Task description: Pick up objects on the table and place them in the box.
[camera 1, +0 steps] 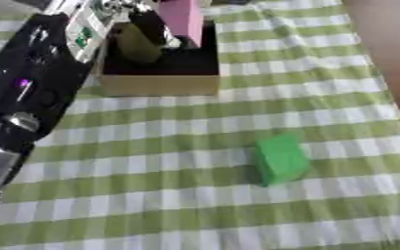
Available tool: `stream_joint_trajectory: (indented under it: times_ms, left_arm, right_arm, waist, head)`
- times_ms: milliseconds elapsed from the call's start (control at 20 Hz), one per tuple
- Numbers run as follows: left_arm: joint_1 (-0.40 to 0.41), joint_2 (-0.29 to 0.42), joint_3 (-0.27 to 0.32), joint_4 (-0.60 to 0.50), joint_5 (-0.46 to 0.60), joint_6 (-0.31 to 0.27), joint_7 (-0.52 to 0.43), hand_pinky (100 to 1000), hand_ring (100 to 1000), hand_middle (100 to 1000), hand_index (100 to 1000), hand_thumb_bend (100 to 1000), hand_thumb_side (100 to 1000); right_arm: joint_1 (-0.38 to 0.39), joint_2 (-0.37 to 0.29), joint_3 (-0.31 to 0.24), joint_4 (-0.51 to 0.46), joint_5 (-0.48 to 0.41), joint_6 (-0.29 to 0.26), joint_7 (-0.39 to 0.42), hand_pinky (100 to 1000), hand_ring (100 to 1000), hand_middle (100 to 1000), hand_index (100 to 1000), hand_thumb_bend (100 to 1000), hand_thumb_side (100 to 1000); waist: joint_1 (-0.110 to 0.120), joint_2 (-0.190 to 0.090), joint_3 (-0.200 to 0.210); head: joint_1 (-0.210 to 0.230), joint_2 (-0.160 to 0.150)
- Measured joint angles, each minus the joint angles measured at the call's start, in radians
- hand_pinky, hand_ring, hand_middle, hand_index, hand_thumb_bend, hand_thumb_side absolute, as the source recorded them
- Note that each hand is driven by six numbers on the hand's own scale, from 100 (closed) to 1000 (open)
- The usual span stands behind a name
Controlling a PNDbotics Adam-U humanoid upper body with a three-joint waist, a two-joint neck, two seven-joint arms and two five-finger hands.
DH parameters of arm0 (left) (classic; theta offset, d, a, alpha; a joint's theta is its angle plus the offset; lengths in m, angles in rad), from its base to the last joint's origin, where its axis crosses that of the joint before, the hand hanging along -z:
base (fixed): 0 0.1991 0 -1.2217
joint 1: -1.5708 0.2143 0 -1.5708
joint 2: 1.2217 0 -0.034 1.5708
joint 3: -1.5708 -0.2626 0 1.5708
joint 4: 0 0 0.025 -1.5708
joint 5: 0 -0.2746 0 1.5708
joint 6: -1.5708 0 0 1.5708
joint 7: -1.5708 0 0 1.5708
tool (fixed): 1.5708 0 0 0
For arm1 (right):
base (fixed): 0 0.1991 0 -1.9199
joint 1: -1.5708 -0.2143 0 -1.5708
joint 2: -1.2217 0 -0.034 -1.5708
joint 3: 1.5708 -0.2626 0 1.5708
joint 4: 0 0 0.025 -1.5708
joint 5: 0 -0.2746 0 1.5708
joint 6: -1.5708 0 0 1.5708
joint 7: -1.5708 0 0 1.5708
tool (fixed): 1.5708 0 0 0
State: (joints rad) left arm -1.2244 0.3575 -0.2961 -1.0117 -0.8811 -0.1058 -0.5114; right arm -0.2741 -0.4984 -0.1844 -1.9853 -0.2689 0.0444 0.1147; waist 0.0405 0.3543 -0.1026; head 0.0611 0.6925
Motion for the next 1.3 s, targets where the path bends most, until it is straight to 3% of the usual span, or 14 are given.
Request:
stream_joint_trajectory:
  times_ms: [100, 300, 350, 650, 1100, 1300]
  left_arm:
    - [0.001, -0.009, 0.002, 0.016, -0.010, -0.007, 0.003, 696, 632, 532, 682, 108, 100]
    - [0.002, -0.026, 0.005, 0.032, -0.012, -0.024, 0.007, 798, 787, 730, 861, 200, 124]
    - [0.002, -0.027, 0.006, 0.034, -0.013, -0.028, 0.009, 863, 849, 815, 922, 298, 135]
    - [0.006, -0.034, 0.018, 0.051, -0.074, -0.038, 0.024, 935, 929, 892, 985, 522, 233]
    - [0.009, -0.042, 0.030, 0.056, -0.157, -0.043, 0.073, 934, 944, 895, 971, 601, 315]
    - [0.009, -0.043, 0.031, 0.051, -0.156, -0.042, 0.075, 918, 931, 879, 957, 458, 241]
  right_arm:
    - [-0.002, 0.001, 0.000, 0.000, 0.000, 0.000, 0.000, 994, 815, 586, 846, 100, 585]
    - [-0.005, 0.001, 0.000, 0.000, 0.000, 0.004, 0.004, 995, 814, 586, 845, 100, 586]
    - [-0.005, 0.001, 0.000, 0.000, 0.000, 0.004, 0.004, 995, 814, 586, 845, 100, 586]
    - [-0.003, 0.005, 0.000, 0.000, 0.000, 0.006, 0.005, 995, 814, 586, 846, 100, 588]
    - [0.002, 0.010, 0.000, 0.000, 0.000, 0.010, 0.007, 995, 813, 586, 846, 100, 590]
    - [0.003, 0.010, 0.000, 0.000, 0.000, 0.014, 0.007, 995, 813, 586, 846, 100, 590]
  waist:
    - [0.000, 0.001, -0.001]
    - [0.000, 0.004, -0.002]
    - [0.000, 0.004, -0.003]
    - [0.000, 0.004, -0.005]
    - [0.000, 0.004, -0.005]
    - [0.000, 0.004, -0.003]
  head:
    - [0.000, 0.000]
    - [0.005, 0.000]
    - [0.006, 0.000]
    - [0.008, 0.000]
    - [0.008, 0.000]
    - [0.007, 0.000]
